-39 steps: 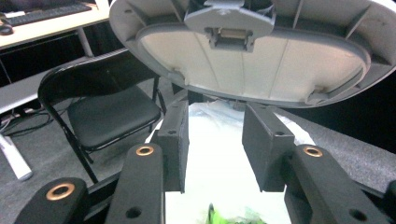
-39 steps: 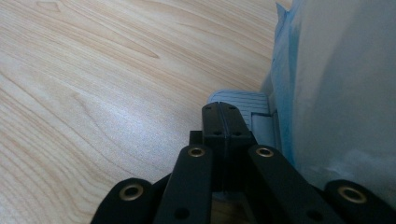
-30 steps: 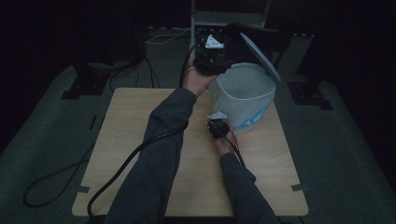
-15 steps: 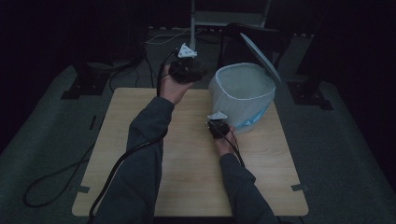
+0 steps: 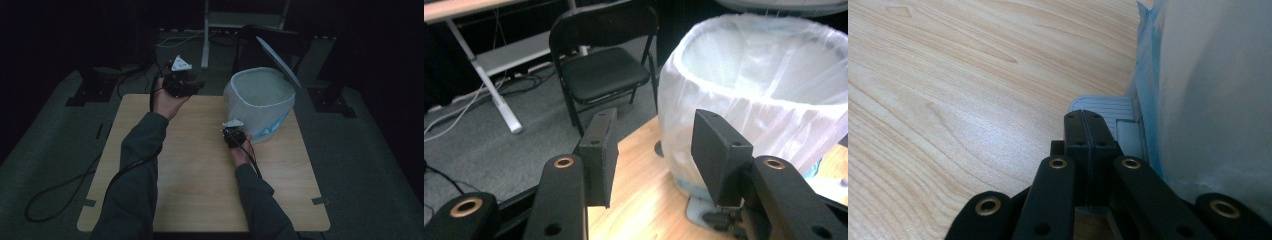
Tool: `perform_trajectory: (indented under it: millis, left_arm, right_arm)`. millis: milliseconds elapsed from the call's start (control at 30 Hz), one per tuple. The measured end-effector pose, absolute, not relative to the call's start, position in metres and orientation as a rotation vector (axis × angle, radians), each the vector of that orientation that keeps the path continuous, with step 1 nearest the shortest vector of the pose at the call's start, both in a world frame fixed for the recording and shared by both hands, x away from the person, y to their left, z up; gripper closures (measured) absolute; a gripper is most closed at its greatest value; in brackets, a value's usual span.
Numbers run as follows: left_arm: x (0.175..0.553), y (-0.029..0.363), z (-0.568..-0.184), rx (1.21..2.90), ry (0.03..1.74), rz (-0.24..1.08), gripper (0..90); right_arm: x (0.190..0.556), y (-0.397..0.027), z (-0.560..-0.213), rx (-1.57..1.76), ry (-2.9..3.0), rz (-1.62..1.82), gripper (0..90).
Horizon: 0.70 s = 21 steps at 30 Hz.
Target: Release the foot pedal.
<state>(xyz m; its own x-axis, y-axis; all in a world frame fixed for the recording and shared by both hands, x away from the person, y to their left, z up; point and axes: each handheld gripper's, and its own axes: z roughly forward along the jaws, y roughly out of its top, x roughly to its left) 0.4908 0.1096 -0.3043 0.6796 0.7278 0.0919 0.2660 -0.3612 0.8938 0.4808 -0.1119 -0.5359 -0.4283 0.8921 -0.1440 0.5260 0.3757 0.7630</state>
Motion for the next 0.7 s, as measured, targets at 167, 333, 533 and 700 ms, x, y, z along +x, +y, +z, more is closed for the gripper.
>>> perform_trajectory:
  millis: [167,333,533,700]
  left_arm:
    - [0.491,0.121,-0.316,1.942,0.795,0.594,54.0]
    - [0.492,0.130,-0.326,1.953,0.821,0.589,54.0]
    - [0.494,0.139,-0.334,1.959,0.841,0.579,54.0]
    - [0.495,0.144,-0.340,1.957,0.860,0.576,54.0]
  right_arm:
    - [0.480,-0.111,-0.534,1.230,2.083,0.865,90.0]
    - [0.480,-0.111,-0.532,1.223,2.081,0.860,90.0]
    - [0.478,-0.109,-0.530,1.190,2.086,0.835,90.0]
    - [0.470,-0.105,-0.523,1.150,2.074,0.866,90.0]
